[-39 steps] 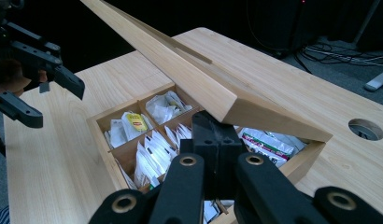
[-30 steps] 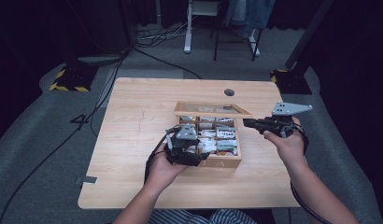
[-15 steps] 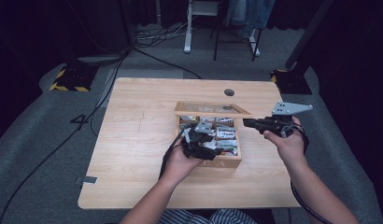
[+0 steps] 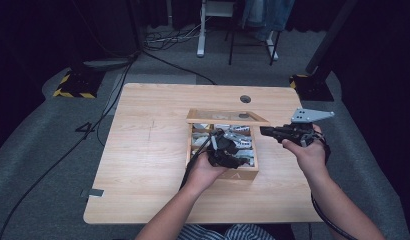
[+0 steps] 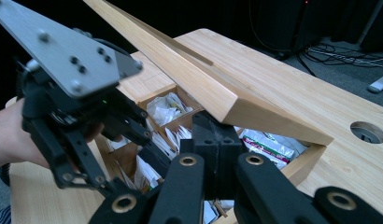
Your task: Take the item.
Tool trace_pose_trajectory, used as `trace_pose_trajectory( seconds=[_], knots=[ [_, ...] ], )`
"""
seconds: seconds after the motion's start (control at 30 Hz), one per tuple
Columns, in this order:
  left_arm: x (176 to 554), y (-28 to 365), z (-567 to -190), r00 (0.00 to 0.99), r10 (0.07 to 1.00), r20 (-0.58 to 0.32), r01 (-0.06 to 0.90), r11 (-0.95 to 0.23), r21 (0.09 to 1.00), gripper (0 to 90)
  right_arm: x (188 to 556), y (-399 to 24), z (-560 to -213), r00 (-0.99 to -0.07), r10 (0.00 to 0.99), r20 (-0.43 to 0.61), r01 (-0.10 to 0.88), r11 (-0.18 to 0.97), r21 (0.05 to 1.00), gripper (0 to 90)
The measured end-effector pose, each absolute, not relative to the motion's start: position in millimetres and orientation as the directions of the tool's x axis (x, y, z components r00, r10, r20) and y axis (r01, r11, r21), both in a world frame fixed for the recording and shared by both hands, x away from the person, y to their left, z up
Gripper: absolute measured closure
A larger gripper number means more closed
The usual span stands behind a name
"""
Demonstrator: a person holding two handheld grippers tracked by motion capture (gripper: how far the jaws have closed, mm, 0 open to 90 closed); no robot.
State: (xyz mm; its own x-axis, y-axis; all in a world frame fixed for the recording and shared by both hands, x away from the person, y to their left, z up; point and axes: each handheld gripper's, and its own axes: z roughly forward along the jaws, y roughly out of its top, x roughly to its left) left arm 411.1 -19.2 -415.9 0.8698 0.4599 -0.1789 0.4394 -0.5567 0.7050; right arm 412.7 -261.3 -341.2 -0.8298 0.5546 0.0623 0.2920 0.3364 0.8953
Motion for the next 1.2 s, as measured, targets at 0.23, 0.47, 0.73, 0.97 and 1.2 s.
trace_pose_trajectory(
  seconds=[0.23, 0.47, 0.73, 0.97, 1.2],
  knots=[
    [416.6, -28.9, -422.0, 0.873, 0.45, -0.187, 0.446, -0.584, 0.679, 57.1, 412.8, -261.5, -342.1, -0.831, 0.552, 0.065, 0.293, 0.336, 0.895, 90.0],
    [421.6, -27.3, -427.5, 0.877, 0.427, -0.222, 0.459, -0.605, 0.65, 69.3, 413.2, -260.7, -343.8, -0.834, 0.548, 0.067, 0.295, 0.339, 0.893, 90.0],
    [424.3, -30.9, -432.2, 0.875, 0.416, -0.248, 0.475, -0.632, 0.613, 79.3, 414.4, -257.9, -345.8, -0.835, 0.546, 0.07, 0.299, 0.342, 0.891, 90.0],
    [424.2, -35.4, -433.6, 0.877, 0.413, -0.247, 0.474, -0.655, 0.588, 89.7, 414.6, -257.6, -345.0, -0.833, 0.548, 0.069, 0.3, 0.343, 0.89, 90.0],
    [421.7, -35.2, -432.5, 0.891, 0.401, -0.213, 0.442, -0.663, 0.605, 90.0, 414.7, -257.6, -345.0, -0.834, 0.548, 0.069, 0.299, 0.343, 0.89, 90.0]
  ],
)
